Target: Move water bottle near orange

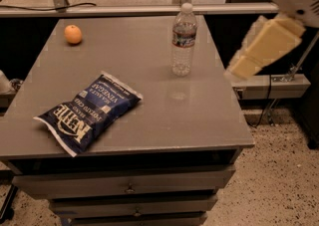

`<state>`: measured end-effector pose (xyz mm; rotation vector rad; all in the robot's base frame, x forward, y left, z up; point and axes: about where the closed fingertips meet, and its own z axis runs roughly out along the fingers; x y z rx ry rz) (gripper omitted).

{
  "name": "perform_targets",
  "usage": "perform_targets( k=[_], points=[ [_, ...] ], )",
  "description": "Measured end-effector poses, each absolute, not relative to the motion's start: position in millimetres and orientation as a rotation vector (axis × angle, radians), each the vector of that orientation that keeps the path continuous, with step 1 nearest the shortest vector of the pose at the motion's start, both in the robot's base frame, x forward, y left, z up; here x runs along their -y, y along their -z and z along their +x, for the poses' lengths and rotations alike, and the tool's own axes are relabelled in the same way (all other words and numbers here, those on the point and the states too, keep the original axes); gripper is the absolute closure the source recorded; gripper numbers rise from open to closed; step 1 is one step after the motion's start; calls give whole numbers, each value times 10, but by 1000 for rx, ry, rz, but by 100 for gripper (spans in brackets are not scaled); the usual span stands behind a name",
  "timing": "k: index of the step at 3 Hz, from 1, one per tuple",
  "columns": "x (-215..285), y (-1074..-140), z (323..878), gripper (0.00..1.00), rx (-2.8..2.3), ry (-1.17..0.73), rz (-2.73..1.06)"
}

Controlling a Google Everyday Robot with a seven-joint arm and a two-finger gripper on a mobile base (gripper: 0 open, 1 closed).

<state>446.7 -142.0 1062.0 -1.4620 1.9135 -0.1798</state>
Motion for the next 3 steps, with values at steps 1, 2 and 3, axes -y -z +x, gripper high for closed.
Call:
perform_targets(
  k=[1, 2, 3],
  points=[
    [1168, -10382, 4870, 0, -1881, 37, -1331],
    [995, -10132, 5248, 0, -1847, -62, -1204],
    [919, -9940, 5565, 0, -1812, -135, -1091]
  ],
)
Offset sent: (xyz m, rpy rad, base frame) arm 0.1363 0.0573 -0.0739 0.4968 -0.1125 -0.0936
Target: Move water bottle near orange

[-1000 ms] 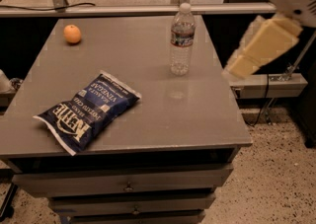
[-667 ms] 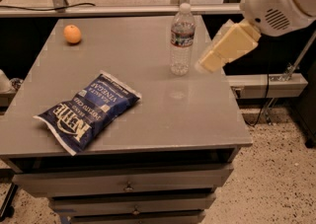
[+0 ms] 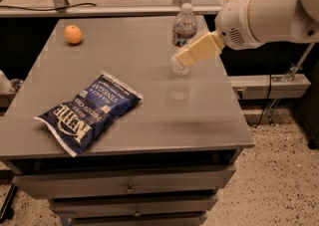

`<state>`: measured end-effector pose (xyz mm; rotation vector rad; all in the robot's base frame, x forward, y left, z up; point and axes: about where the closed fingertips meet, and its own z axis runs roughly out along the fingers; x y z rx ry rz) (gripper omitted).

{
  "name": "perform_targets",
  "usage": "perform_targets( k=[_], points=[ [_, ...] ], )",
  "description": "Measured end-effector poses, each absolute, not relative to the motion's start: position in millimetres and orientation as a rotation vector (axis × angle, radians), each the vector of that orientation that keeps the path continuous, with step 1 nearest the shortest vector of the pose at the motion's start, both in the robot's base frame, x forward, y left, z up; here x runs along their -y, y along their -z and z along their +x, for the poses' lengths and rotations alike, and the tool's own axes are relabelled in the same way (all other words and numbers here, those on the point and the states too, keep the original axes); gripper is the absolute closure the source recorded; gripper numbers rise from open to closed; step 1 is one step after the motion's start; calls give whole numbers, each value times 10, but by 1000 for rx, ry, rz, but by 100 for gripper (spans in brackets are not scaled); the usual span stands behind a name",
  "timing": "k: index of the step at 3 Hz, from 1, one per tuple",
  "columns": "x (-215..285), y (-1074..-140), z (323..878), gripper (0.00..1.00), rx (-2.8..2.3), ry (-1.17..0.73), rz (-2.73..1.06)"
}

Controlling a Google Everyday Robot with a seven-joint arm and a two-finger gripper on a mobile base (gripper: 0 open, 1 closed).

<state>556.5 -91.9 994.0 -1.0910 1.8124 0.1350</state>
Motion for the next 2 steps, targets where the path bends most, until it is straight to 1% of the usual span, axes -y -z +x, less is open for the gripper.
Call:
perform_targets(
  k=[2],
  points=[
    [793, -9645, 6036, 0, -1749, -278, -927]
  ],
)
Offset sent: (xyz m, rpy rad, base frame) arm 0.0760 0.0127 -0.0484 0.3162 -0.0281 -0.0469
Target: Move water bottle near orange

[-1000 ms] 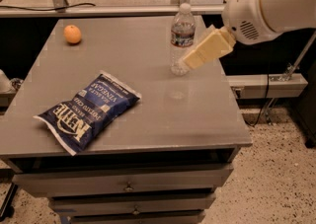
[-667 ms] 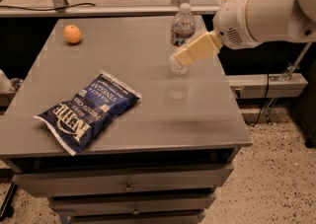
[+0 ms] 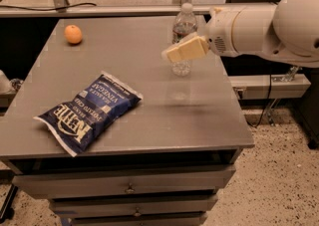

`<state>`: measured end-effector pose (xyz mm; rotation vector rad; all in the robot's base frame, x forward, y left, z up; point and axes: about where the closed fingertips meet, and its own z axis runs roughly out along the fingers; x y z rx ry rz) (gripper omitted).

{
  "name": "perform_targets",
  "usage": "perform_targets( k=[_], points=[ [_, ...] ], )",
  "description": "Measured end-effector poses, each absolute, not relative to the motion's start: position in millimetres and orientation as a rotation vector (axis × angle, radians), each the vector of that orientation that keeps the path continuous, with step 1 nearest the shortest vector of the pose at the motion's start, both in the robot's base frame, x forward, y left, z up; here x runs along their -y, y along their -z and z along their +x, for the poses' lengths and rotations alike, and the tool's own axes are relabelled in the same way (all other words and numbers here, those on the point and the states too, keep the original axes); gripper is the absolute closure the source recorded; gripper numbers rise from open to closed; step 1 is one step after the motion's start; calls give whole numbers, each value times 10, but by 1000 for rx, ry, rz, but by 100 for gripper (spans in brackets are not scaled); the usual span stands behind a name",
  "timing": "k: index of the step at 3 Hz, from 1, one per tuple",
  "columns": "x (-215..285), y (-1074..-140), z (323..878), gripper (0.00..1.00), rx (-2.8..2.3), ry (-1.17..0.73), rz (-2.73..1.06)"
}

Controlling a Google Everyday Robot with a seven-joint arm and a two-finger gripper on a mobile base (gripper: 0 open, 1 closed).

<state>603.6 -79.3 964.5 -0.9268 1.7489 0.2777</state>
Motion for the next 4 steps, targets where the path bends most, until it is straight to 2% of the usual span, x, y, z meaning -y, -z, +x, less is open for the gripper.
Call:
perform_targets(
  k=[1, 2, 4],
  points=[
    [701, -9535, 6230, 0, -1716, -342, -866],
    [608, -9449, 6428, 18, -1672, -366, -843],
    [649, -9511, 6621, 64, -1608, -305, -870]
  ],
)
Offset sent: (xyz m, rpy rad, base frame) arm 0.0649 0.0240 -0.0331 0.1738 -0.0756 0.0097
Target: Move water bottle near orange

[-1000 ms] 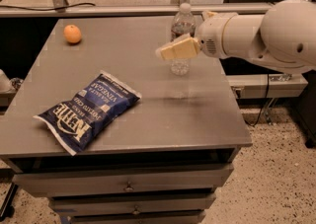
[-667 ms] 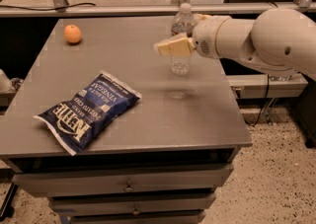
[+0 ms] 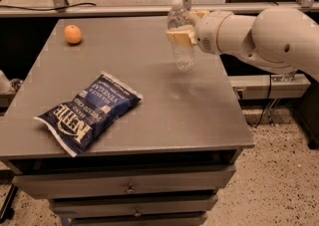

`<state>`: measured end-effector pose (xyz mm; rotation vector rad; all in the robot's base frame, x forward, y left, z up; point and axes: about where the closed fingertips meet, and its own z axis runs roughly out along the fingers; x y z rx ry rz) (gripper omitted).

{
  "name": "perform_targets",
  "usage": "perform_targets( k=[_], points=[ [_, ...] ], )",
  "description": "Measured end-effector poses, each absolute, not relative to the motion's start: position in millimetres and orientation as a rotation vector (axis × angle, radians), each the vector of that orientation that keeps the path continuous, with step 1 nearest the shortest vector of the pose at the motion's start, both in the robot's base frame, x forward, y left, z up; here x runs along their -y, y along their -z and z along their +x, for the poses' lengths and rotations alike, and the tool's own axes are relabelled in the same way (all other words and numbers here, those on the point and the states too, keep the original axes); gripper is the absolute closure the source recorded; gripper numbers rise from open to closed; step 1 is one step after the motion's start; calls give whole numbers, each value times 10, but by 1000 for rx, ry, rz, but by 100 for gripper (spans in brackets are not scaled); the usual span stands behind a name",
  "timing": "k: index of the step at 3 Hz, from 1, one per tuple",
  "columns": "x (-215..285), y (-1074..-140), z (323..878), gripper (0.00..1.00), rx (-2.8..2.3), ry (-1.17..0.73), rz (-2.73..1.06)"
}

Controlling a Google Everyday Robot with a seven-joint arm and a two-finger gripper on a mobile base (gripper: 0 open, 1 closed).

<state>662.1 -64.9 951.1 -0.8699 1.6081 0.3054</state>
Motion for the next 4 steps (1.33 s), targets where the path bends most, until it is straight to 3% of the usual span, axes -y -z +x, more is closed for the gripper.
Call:
perform_targets(
  k=[1, 2, 4],
  points=[
    [573, -9761, 6716, 87, -1585, -276, -872],
    [532, -9763, 6721, 100, -1584, -281, -875],
    [494, -9758, 6766, 100, -1575, -319, -853]
  ],
)
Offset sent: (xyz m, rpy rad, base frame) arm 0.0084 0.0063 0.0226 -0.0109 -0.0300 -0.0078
